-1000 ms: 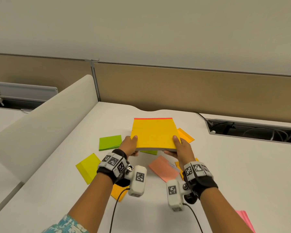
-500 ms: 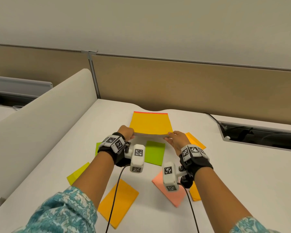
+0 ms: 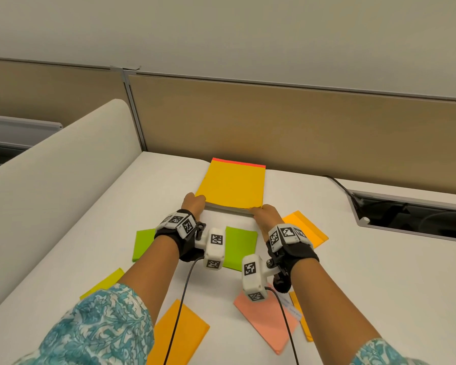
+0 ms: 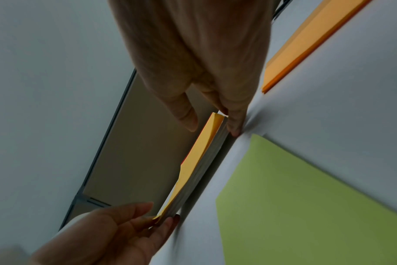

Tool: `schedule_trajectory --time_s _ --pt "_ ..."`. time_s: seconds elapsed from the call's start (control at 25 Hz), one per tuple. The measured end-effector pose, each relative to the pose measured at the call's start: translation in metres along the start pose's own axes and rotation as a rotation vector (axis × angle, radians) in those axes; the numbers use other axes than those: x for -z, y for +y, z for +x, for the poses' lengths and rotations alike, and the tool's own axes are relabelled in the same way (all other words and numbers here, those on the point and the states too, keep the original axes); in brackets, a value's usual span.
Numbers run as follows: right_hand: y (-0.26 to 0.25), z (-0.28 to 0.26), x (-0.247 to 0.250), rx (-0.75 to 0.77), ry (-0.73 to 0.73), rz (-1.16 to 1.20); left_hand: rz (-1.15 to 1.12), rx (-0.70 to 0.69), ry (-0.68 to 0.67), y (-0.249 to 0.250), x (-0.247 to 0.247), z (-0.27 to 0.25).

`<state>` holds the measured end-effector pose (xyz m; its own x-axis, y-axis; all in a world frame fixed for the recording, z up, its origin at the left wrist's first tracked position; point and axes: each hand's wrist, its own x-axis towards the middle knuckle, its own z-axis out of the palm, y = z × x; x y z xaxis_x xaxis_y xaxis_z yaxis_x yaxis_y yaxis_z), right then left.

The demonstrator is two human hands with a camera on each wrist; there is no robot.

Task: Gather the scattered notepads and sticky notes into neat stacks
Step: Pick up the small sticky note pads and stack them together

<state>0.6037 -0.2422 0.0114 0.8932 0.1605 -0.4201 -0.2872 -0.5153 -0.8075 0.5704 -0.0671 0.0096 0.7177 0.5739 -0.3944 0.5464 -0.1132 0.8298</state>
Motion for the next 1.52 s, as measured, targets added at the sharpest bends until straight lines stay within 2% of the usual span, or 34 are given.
schedule_trajectory --time_s 0.16,0.32,0.44,0.56,0.68,0.8,0.96,1.08,1.16,1.24,1.4,1.52 --pt "-0.008 0.003 0.004 0.020 0.006 -0.059 0.042 -0.015 -0.030 0.005 -0.006 0.008" --pt "-0.007 0.000 0.012 0.013 -0.033 -0.101 0.184 -0.035 -0.063 0.009 -0.006 -0.001" --pt "-0.003 -0.008 0.024 0.068 0.041 -0.097 0.223 -0.052 -0.034 0.009 -0.002 -0.016" --pt "0.007 -0.029 0.039 0.117 0.107 -0.097 0.157 -0.150 -0.045 0.003 0.004 -0.043" --pt "0.026 -0.055 0.054 0.117 0.120 -0.300 0.058 -0.228 -0.050 -0.009 0.015 -0.076" --pt "0.048 -0.085 0.068 0.074 0.125 -0.509 0.067 -0.216 -0.048 -0.030 0.025 -0.112" --pt "0.077 -0.130 0.087 0.025 0.072 -0.701 0.324 -0.137 -0.175 -0.053 0.035 -0.153" --pt "0.098 -0.163 0.109 -0.045 -0.075 -0.917 0.622 -0.058 -0.261 -0.066 0.044 -0.172" --pt "0.112 -0.188 0.125 -0.105 -0.183 -1.074 0.888 -0.080 -0.220 -0.081 0.046 -0.187" --pt "0.123 -0.209 0.140 -0.140 -0.222 -1.226 1.097 -0.159 -0.150 -0.096 0.043 -0.200" --pt "0.142 -0.241 0.153 -0.151 -0.199 -1.360 1.133 -0.186 -0.111 -0.111 0.041 -0.215" --pt "0.157 -0.250 0.153 -0.123 -0.142 -1.306 1.207 -0.187 -0.112 -0.111 0.043 -0.226"
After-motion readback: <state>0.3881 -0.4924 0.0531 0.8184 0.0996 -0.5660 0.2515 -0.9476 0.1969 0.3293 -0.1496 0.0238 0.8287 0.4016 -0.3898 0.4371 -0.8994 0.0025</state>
